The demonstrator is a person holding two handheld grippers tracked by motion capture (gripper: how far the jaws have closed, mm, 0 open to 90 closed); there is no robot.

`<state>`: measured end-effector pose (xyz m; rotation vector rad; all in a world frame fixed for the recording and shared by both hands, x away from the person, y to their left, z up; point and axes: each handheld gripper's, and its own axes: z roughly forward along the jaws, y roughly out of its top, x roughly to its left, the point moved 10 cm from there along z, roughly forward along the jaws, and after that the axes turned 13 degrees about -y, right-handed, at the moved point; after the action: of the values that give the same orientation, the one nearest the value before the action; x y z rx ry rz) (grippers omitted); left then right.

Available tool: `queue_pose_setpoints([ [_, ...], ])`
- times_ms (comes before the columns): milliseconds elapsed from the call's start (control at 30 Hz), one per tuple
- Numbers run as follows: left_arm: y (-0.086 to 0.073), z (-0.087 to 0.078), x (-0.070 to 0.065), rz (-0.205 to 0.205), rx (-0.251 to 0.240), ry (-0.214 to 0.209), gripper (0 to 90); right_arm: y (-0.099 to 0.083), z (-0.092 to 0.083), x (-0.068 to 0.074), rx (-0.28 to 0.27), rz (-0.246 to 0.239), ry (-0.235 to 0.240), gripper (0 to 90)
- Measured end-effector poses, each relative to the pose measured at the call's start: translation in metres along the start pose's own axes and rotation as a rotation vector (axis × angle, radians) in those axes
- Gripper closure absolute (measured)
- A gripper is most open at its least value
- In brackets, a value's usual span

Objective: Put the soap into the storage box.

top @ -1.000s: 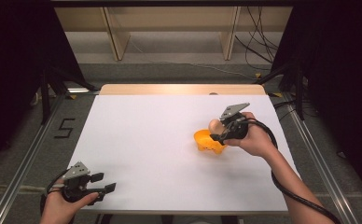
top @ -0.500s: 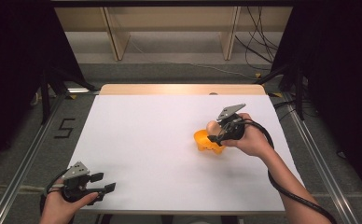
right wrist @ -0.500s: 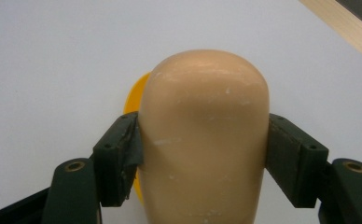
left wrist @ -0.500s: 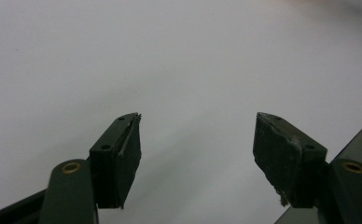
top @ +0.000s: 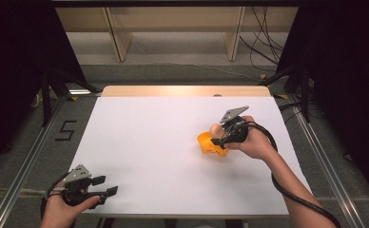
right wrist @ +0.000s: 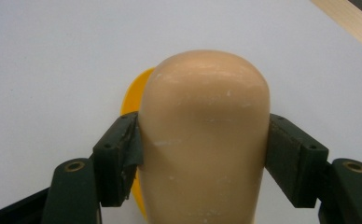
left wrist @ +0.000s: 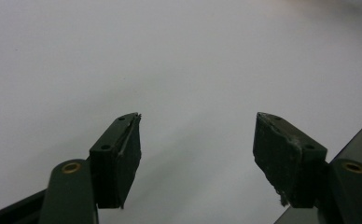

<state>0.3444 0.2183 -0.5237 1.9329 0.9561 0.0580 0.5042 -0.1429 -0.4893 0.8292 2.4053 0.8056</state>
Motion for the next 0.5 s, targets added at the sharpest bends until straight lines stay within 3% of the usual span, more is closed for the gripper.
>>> queue_pose_setpoints([
  [233,0.0001,-0.0001,0.0,0.002,0.0,-0.001,32.0,-0.0024,0.0044,0.0009,0.007,-0.002,-0.01,33.3],
  [467,0.0,-0.0001,-0.0001,0.001,0.001,-0.001,32.0,-0.004,0.0055,0.0019,0.016,-0.006,0.012,33.3],
  [500,0.0,-0.0001,-0.0001,0.001,0.0,-0.001,32.0,-0.0044,0.0057,0.0005,0.017,-0.004,-0.01,33.4],
])
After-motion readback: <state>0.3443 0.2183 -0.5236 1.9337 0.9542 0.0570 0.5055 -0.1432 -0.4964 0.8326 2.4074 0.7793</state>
